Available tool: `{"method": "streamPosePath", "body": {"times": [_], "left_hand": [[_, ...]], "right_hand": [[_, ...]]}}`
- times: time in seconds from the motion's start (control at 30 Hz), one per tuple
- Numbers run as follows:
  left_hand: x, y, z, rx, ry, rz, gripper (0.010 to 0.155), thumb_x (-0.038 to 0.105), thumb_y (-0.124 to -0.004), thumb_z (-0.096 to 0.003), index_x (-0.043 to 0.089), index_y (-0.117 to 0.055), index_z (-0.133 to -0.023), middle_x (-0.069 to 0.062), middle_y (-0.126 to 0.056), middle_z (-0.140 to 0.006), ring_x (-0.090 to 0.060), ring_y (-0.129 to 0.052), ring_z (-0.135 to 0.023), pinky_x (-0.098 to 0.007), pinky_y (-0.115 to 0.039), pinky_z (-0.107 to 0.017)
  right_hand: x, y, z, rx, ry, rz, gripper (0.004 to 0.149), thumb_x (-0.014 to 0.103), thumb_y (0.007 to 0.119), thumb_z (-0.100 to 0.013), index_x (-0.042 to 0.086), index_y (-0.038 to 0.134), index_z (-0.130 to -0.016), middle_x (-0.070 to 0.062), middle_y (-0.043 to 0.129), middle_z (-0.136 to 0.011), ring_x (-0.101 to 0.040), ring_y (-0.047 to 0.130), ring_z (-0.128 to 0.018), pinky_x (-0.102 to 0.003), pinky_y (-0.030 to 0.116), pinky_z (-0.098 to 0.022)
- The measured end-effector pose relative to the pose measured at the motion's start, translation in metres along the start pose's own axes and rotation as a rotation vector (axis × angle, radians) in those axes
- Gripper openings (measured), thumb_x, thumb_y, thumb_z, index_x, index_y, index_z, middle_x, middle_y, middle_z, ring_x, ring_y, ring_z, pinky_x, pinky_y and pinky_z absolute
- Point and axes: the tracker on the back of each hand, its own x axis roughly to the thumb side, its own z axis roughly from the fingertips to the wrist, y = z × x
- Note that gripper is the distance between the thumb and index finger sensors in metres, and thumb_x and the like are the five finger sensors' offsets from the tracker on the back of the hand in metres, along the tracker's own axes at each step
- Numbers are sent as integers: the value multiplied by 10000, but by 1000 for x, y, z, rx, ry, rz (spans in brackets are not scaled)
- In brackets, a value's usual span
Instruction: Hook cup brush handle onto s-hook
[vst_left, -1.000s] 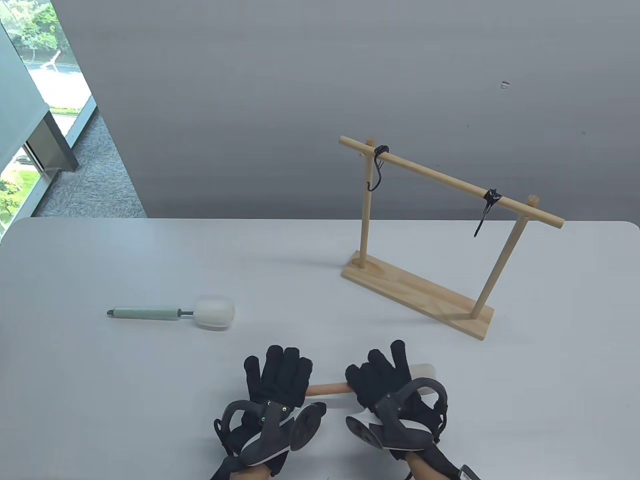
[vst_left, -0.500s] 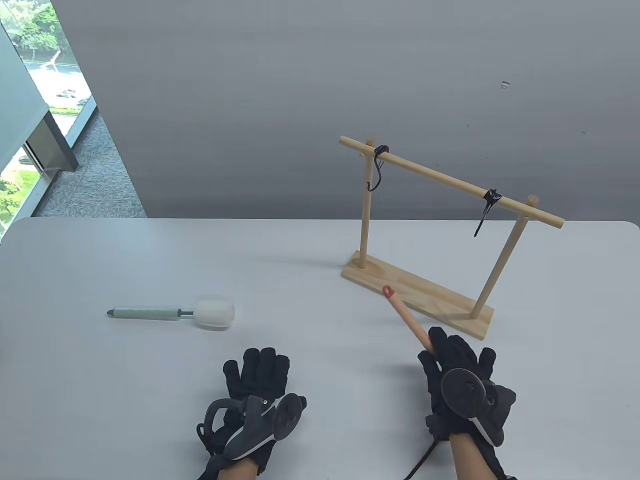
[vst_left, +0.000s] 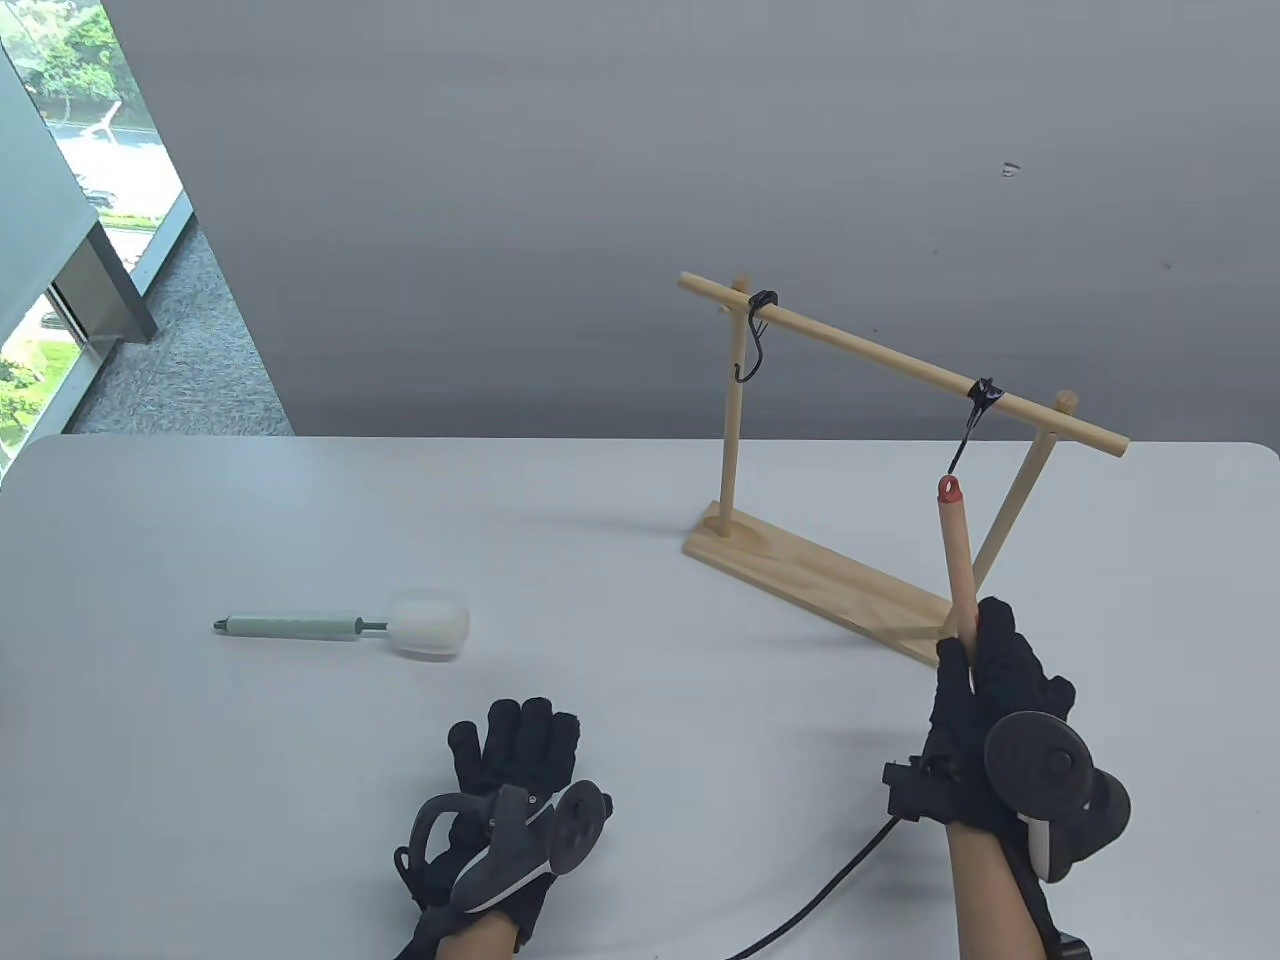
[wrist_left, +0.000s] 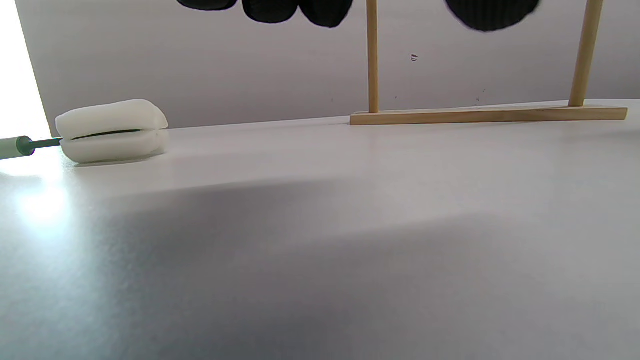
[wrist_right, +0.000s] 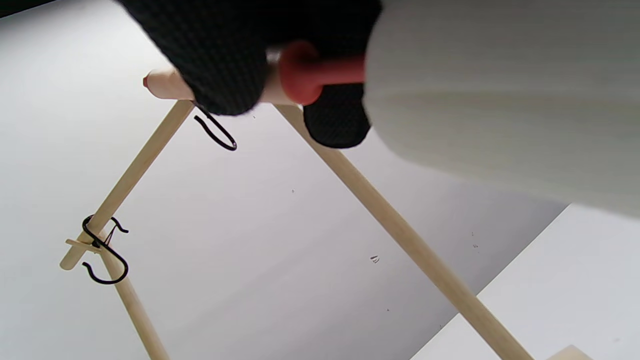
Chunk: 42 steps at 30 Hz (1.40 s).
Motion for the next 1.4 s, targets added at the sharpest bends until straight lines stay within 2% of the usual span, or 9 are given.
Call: {"method": "streamPosePath", "body": {"times": [0.23,0.73,0.97,1.4], "left_hand": [[1,0,0,-8,-7,3,805,658,-619,-439,197,-475,-1082,-154,-487,-1159,-470,-523,-1088,-714,-390,-708],[1,0,-1,-24,-9,-2,803,656,-620,-440,196,-478,-1082,-154,-492,-1157,-469,-526,-1087,-713,-392,-707],[2,0,-1,-32,-12,-8,802,657,-619,-440,197,-478,-1082,-156,-493,-1157,-469,-529,-1086,-713,-393,-707],[2,-1,-1,-61,-7,-24,802,657,-619,-440,197,-478,-1082,-154,-495,-1157,-469,-531,-1086,-712,-396,-707]], "right_hand": [[8,-5,-8,1,45,80,546,248,753,-514,58,621,-1008,-211,804,-870,-476,738,-854,-709,398,-618],[15,3,-18,45,76,184,546,237,753,-517,65,619,-1018,-213,798,-880,-478,725,-869,-710,381,-636],[8,9,-15,76,95,228,546,236,753,-517,66,623,-1019,-215,797,-883,-479,723,-872,-710,378,-640],[-6,21,-3,125,75,198,540,228,740,-514,62,622,-1014,-205,816,-872,-473,741,-865,-706,391,-636]]}}
